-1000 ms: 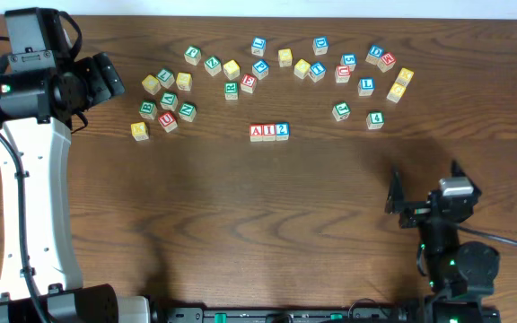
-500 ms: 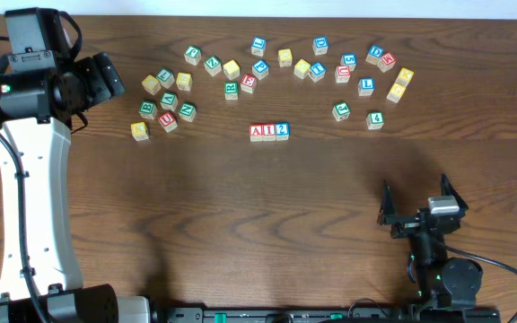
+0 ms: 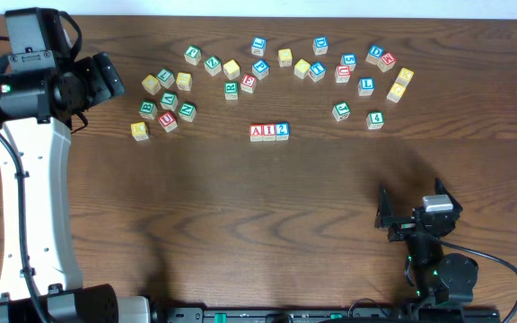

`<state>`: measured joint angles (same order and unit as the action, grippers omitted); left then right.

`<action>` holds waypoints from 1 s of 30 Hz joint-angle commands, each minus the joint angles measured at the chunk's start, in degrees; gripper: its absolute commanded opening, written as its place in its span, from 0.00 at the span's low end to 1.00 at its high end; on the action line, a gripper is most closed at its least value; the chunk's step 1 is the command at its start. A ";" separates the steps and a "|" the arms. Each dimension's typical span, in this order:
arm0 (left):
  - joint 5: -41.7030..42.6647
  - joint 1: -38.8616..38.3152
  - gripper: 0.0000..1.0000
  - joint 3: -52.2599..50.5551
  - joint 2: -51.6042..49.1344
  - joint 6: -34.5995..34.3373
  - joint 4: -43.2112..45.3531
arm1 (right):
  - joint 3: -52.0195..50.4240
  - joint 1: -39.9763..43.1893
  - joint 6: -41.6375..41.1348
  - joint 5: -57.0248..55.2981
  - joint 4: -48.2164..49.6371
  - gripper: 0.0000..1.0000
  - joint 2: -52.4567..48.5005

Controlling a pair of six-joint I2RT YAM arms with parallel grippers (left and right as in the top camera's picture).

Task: Spell out AI2

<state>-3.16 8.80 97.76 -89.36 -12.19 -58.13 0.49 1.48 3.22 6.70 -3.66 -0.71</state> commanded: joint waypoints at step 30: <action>-0.59 0.13 0.98 -3.34 9.22 0.15 0.79 | -0.17 -0.07 0.48 0.50 -0.09 0.99 0.39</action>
<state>-3.18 8.80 97.14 -87.48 -12.19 -57.95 0.49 1.48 3.22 6.70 -3.66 -0.69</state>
